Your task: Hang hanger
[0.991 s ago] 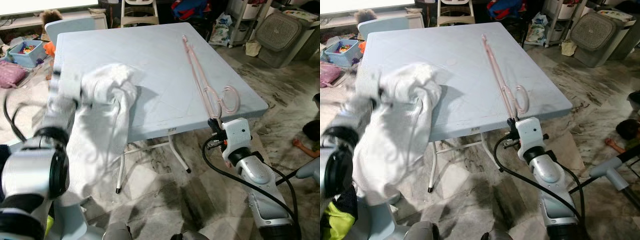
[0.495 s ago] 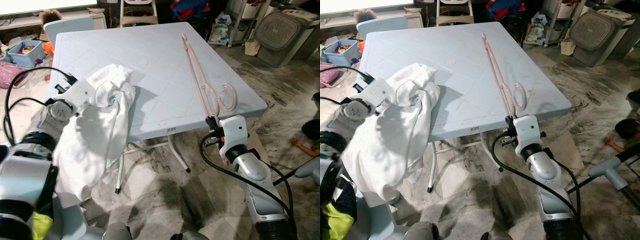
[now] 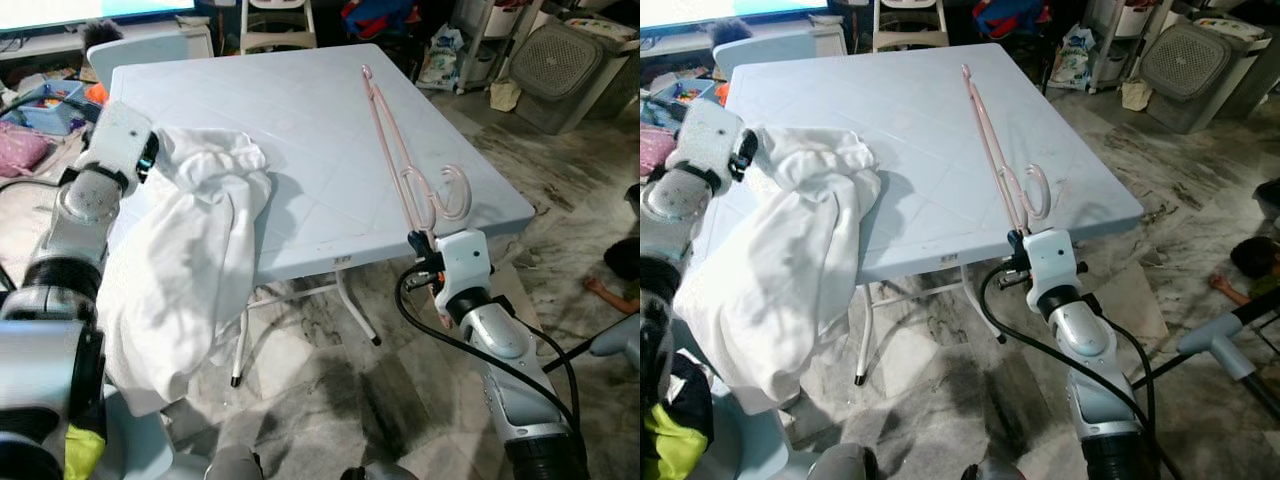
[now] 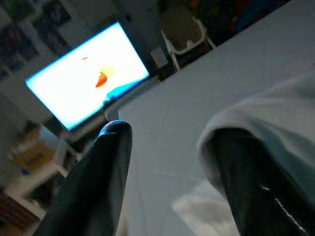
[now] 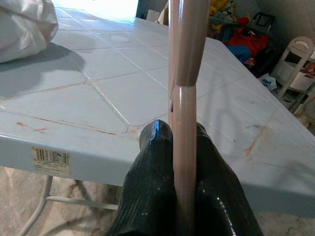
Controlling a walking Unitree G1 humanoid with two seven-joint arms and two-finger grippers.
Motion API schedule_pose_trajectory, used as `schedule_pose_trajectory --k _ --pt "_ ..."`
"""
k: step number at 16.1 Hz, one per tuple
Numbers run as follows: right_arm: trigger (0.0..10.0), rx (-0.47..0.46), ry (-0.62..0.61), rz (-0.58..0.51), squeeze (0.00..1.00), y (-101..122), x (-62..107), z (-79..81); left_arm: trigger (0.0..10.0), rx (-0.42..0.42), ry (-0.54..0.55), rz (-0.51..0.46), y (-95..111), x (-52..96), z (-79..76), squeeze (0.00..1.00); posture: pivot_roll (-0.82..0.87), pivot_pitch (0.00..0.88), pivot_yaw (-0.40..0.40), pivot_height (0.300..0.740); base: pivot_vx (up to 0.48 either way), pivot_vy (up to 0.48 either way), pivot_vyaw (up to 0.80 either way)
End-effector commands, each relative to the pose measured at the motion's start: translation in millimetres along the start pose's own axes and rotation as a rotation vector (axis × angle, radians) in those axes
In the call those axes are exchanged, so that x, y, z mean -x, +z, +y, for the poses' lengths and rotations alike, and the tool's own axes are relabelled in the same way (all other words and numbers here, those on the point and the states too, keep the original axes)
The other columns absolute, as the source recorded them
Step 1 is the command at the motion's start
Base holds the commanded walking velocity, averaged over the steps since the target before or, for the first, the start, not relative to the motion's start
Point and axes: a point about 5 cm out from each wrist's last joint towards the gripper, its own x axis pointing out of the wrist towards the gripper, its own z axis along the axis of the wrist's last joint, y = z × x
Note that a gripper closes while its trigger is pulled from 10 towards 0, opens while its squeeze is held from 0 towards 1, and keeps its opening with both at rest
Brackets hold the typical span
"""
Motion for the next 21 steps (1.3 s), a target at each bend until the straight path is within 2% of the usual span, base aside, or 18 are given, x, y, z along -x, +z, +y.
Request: schedule_pose_trajectory --k 1,2,3,4,5,6,7,8,11,13,15,16,17,19,20,21 --pt "10.0 0.003 0.004 -0.008 0.00 0.8 -2.5 -0.6 10.0 0.051 -0.012 0.024 -7.2 4.0 -0.2 1.00 -0.02 0.000 -0.032 0.740 0.000 0.000 0.00" --pt "10.0 0.002 0.006 -0.009 0.00 1.0 -3.8 0.2 10.0 0.056 -0.021 0.064 -17.6 8.5 -3.1 1.00 -0.02 0.000 -0.030 0.740 0.000 0.000 0.00" --pt "10.0 0.001 0.008 -0.013 0.00 1.7 -5.3 0.9 10.0 0.150 -0.009 0.126 -32.1 15.0 -6.6 1.00 -0.02 0.000 -0.030 0.740 0.000 0.000 0.00" --pt "10.0 0.001 0.008 -0.014 0.00 1.7 -5.9 1.3 10.0 0.207 0.013 0.166 -42.1 20.0 -9.2 1.00 -0.02 0.000 -0.028 0.740 0.000 0.000 0.00" --pt "10.0 0.000 0.007 -0.014 0.00 1.6 -6.0 1.3 10.0 0.206 0.009 0.179 -46.8 23.3 -13.1 1.00 -0.02 0.000 -0.027 0.740 0.000 0.000 0.00" --pt "10.0 -0.001 0.007 -0.014 0.00 1.4 -5.8 1.1 10.0 0.205 0.005 0.217 -54.4 27.6 -18.4 0.92 -0.02 0.000 -0.027 0.740 0.000 0.000 0.00" --pt "10.0 -0.001 0.007 -0.014 0.00 1.1 -5.6 1.1 10.0 0.209 0.002 0.224 -56.6 29.5 -20.7 0.63 -0.02 0.000 -0.027 0.740 0.000 0.000 0.00" --pt "10.0 0.001 0.009 -0.014 0.00 1.0 -5.7 1.2 10.0 0.269 0.006 0.244 -60.3 33.9 -28.6 0.00 -0.02 0.000 -0.026 0.740 0.000 0.000 0.00" --pt "10.0 0.001 0.005 -0.015 0.00 1.0 -5.7 -0.7 10.0 0.300 0.023 0.200 -51.0 36.8 -30.0 0.00 -0.02 0.000 -0.027 0.740 0.000 0.000 0.00" --pt "10.0 0.000 0.008 -0.015 0.00 0.3 -6.6 0.5 10.0 0.281 0.030 0.202 -50.4 39.6 -28.3 0.00 -0.02 0.000 -0.027 0.740 0.000 0.000 0.00" --pt "10.0 0.000 0.011 -0.021 0.00 1.8 -8.7 1.6 10.0 0.262 0.067 0.123 -37.9 42.5 -19.4 0.00 -0.01 0.000 -0.027 0.740 0.000 0.000 0.00" --pt "10.0 0.000 0.011 -0.021 0.00 1.6 -8.8 1.1 10.0 0.301 0.051 0.114 -31.5 45.7 -21.6 0.00 -0.01 0.000 -0.028 0.740 0.000 0.000 0.00" --pt "10.0 0.003 0.009 -0.021 0.00 1.5 -8.9 -0.3 10.0 0.379 0.022 0.145 -27.2 51.2 -28.6 0.00 -0.01 0.000 -0.029 0.740 0.000 0.000 0.00" --pt "10.0 0.004 0.008 -0.022 0.00 1.9 -9.2 -1.7 10.0 0.452 -0.017 0.185 -27.7 56.2 -37.1 0.00 -0.01 0.000 -0.029 0.740 0.000 0.000 0.00" --pt "10.0 0.006 0.008 -0.024 0.00 2.4 -9.7 -2.2 10.0 0.473 -0.085 0.272 -31.1 64.2 -48.3 0.00 -0.01 0.000 -0.031 0.740 0.000 0.000 0.00" --pt "10.0 0.008 0.010 -0.024 0.00 2.5 -9.8 -2.1 10.0 0.479 -0.116 0.310 -33.3 67.7 -52.3 0.00 -0.01 0.000 -0.032 0.740 0.000 0.000 0.00"
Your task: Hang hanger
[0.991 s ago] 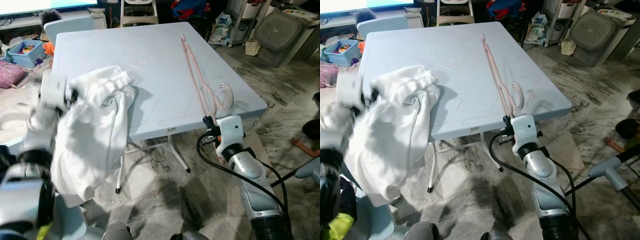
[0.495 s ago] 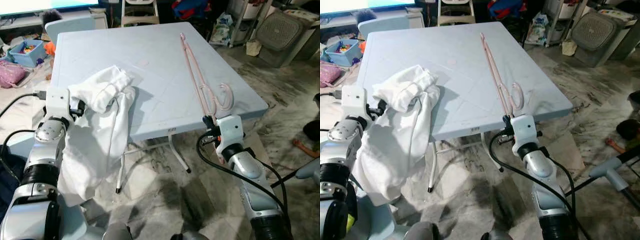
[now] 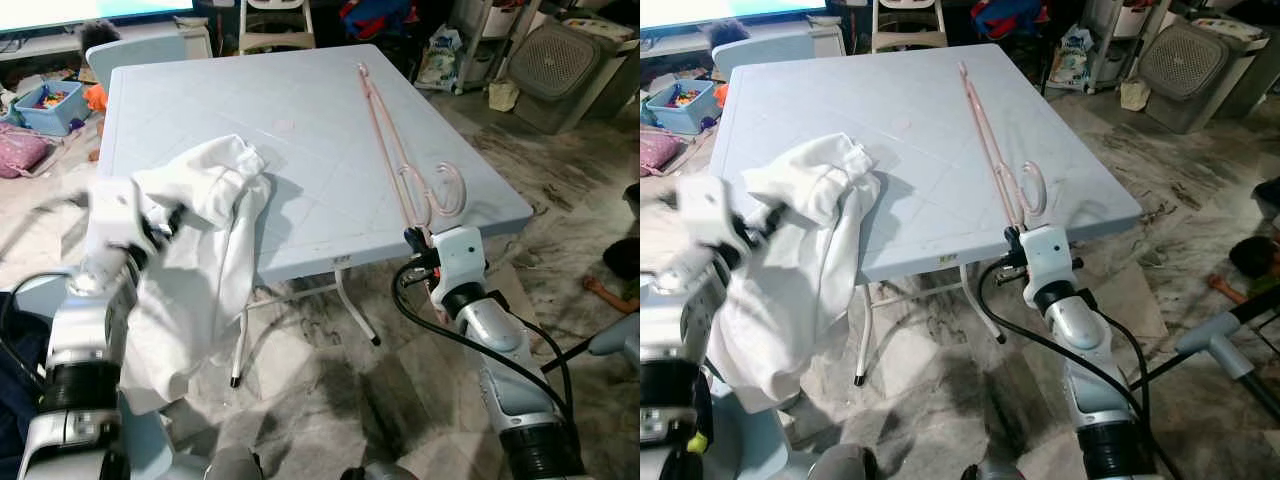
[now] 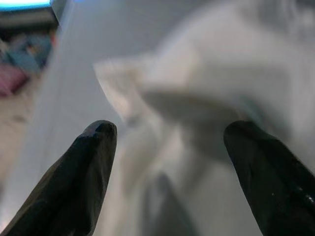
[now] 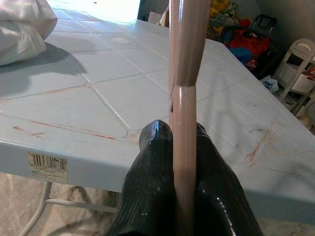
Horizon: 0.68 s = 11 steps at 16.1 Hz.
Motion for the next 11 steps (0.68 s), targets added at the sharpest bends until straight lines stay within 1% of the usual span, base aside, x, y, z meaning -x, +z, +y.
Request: schedule_pose_trajectory --k 1,4,5,6,8,11 --pt "10.0 0.010 0.002 -0.015 0.00 3.3 -1.9 -1.9 10.0 0.017 -0.023 0.034 1.1 4.1 -4.0 0.00 -0.01 0.000 -0.034 0.740 0.000 0.000 0.00" --pt "10.0 0.013 0.005 -0.019 0.00 4.3 -2.5 -2.0 10.0 0.080 -0.023 0.129 -2.5 13.4 -3.5 0.00 -0.01 0.000 -0.031 0.740 0.000 0.000 0.00" --pt "10.0 0.012 0.005 -0.018 0.00 3.8 -2.3 -2.0 10.0 0.113 -0.038 0.156 -6.9 16.5 -2.5 0.00 -0.01 0.000 -0.031 0.740 0.000 0.000 0.00" --pt "10.0 0.013 0.007 -0.016 0.00 2.8 -2.3 -0.6 0.0 0.115 -0.056 0.198 -16.9 21.4 -0.2 0.00 0.00 0.000 -0.029 0.740 0.000 0.000 0.00" --pt "10.0 0.012 0.008 -0.016 0.00 2.8 -1.9 0.0 0.0 0.111 -0.047 0.259 -29.2 27.5 1.6 0.00 0.00 0.000 -0.026 0.740 0.000 0.000 0.00" --pt "10.0 0.012 0.006 -0.015 0.00 2.4 -1.7 -0.8 0.0 0.106 -0.022 0.289 -39.0 28.1 5.9 0.00 0.00 0.000 -0.023 0.740 0.000 0.000 0.00"
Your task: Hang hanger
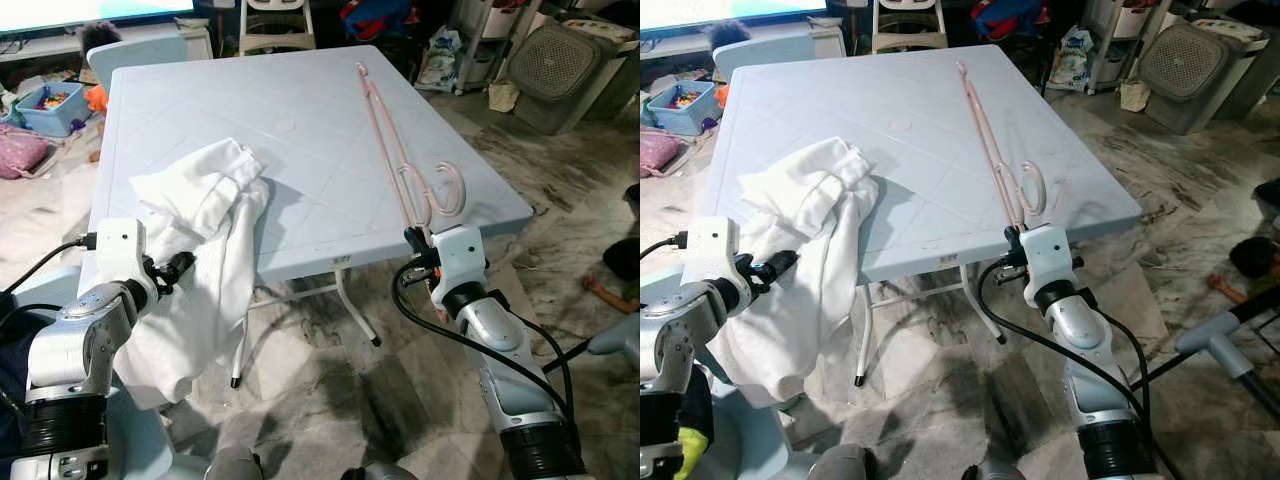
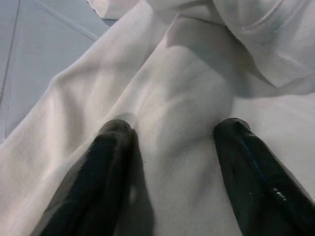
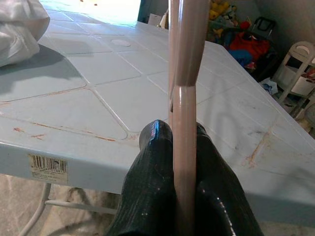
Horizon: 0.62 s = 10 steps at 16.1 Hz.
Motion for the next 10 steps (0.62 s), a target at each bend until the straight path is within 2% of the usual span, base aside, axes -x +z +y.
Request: schedule_pose_trajectory --k 1,4,5,6,8,10 --pt "10.0 0.007 0.002 -0.011 0.00 2.0 -1.7 -1.0 0.0 0.007 0.025 0.064 -15.4 -0.8 7.4 0.00 0.00 0.000 -0.021 0.740 0.000 0.000 0.00" --pt "10.0 0.007 0.004 -0.011 0.00 1.8 -2.1 -0.4 0.0 0.002 0.088 0.015 -13.2 -2.0 12.9 0.00 0.00 0.000 -0.023 0.740 0.000 0.000 0.00" --pt "10.0 0.008 0.007 -0.012 0.00 2.3 -2.3 0.7 0.0 -0.035 0.107 -0.032 -7.7 -3.3 13.9 0.00 0.00 0.000 -0.023 0.740 0.000 0.000 0.00" --pt "10.0 0.008 0.008 -0.013 0.00 2.4 -2.4 0.9 0.0 -0.039 0.105 -0.037 -6.9 -3.8 13.3 0.00 0.00 0.000 -0.023 0.740 0.000 0.000 0.00" --pt "10.0 0.009 0.006 -0.014 0.00 2.9 -3.2 -0.3 0.0 -0.050 0.086 -0.055 -5.3 -6.0 7.0 0.00 -0.01 0.000 -0.025 0.740 0.000 0.000 0.00" --pt "10.0 0.010 0.003 -0.014 0.00 3.3 -3.5 -1.5 0.0 -0.049 0.069 -0.120 2.1 -6.5 2.0 0.00 -0.01 0.000 -0.027 0.740 0.000 0.000 0.00"
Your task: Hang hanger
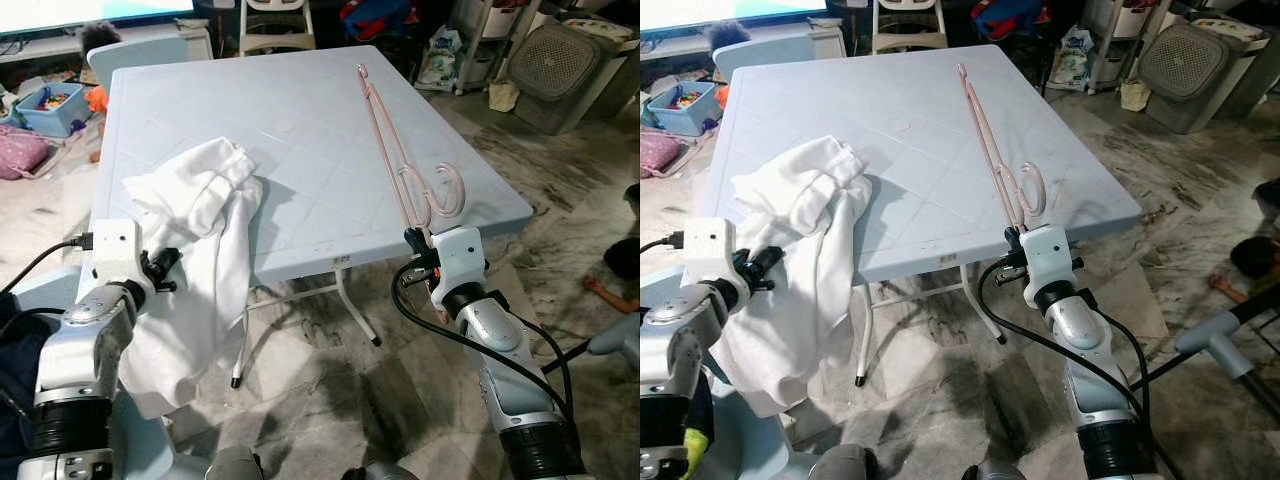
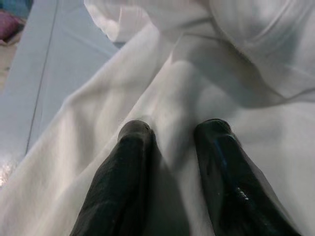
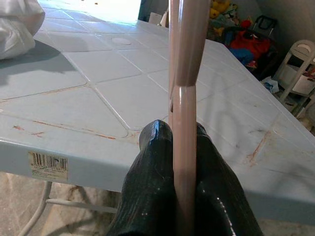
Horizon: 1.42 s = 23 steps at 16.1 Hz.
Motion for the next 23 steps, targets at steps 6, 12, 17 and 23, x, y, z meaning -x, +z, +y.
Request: schedule_pose_trajectory --k 6,12,17,23 --pt "10.0 0.008 0.009 -0.026 0.00 6.1 -4.6 -0.2 0.0 -0.043 0.011 -0.173 29.8 -1.0 -4.1 0.00 -0.02 0.000 -0.030 0.740 0.090 0.000 0.00" --pt "10.0 0.012 0.010 -0.027 0.00 6.5 -5.5 -0.4 0.0 -0.056 0.023 -0.187 30.9 -3.0 -2.8 0.00 -0.02 0.000 -0.029 0.740 0.384 0.000 0.00" --pt "10.0 0.014 0.013 -0.028 0.00 6.4 -5.8 -0.5 0.0 -0.056 0.018 -0.188 30.1 -3.4 -3.6 0.00 -0.02 0.000 -0.033 0.740 0.405 0.000 0.00" --pt "10.0 0.015 0.018 -0.026 0.00 5.8 -5.4 0.8 0.0 -0.052 0.009 -0.192 30.2 -4.4 -4.2 0.00 -0.02 0.000 -0.031 0.740 0.407 0.000 0.00"
